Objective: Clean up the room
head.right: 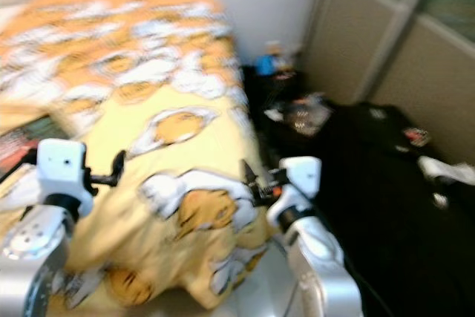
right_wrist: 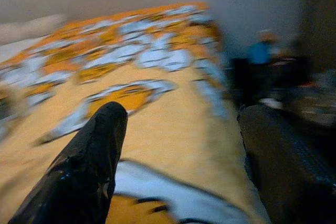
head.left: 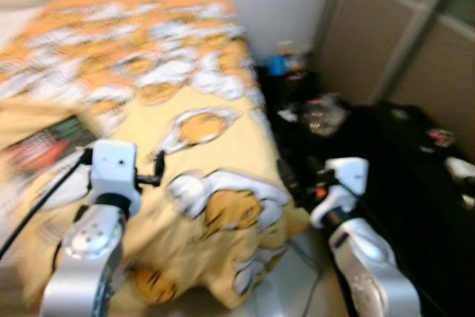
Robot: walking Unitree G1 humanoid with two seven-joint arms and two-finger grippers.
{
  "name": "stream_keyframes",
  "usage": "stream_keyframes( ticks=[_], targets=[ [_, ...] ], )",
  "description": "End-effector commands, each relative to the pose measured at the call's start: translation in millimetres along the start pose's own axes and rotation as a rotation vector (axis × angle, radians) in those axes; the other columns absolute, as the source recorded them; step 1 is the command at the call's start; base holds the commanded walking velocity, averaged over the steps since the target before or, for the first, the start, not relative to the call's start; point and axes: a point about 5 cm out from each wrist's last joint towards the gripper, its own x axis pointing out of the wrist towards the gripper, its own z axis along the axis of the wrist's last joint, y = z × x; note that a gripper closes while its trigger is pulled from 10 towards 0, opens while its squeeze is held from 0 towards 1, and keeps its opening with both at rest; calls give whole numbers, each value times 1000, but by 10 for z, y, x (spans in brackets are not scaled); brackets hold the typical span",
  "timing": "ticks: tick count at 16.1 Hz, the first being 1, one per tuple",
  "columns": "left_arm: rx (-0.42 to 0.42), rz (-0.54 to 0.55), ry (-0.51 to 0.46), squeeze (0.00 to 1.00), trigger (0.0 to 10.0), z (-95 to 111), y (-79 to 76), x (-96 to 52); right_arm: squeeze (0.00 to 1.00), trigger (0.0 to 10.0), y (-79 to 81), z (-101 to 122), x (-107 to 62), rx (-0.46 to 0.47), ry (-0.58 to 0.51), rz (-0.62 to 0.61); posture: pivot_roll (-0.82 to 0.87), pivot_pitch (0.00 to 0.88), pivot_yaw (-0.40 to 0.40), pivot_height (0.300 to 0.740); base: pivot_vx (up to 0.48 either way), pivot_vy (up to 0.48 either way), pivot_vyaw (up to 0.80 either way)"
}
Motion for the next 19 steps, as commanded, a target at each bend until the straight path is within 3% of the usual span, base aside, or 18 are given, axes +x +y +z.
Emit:
stream_keyframes(
  ticks=[1,5,9,16,19],
  targets=[
    [7,-28,-1,0,10000,16,-50,26,0,10000,-112,0,-22,-14,-5,-69,64,0,14,740,371,0,0],
    [-21,-65,-1,0,10000,-34,-84,106,0,10000,-305,27,-52,-70,-23,-203,31,0,25,740,93,0,0],
    [-7,-74,4,0,10000,-53,-102,139,0,10000,-304,5,-52,-103,-3,-206,23,0,23,740,0,226,0],
    [-3,-66,13,0,10000,-71,-86,146,0,10000,-355,-36,-66,-81,27,-260,21,0,23,740,0,318,0],
    [0,-68,11,0,10000,-65,-82,160,0,10000,-333,-16,-43,-31,13,-262,15,0,32,740,0,322,0]
  ],
)
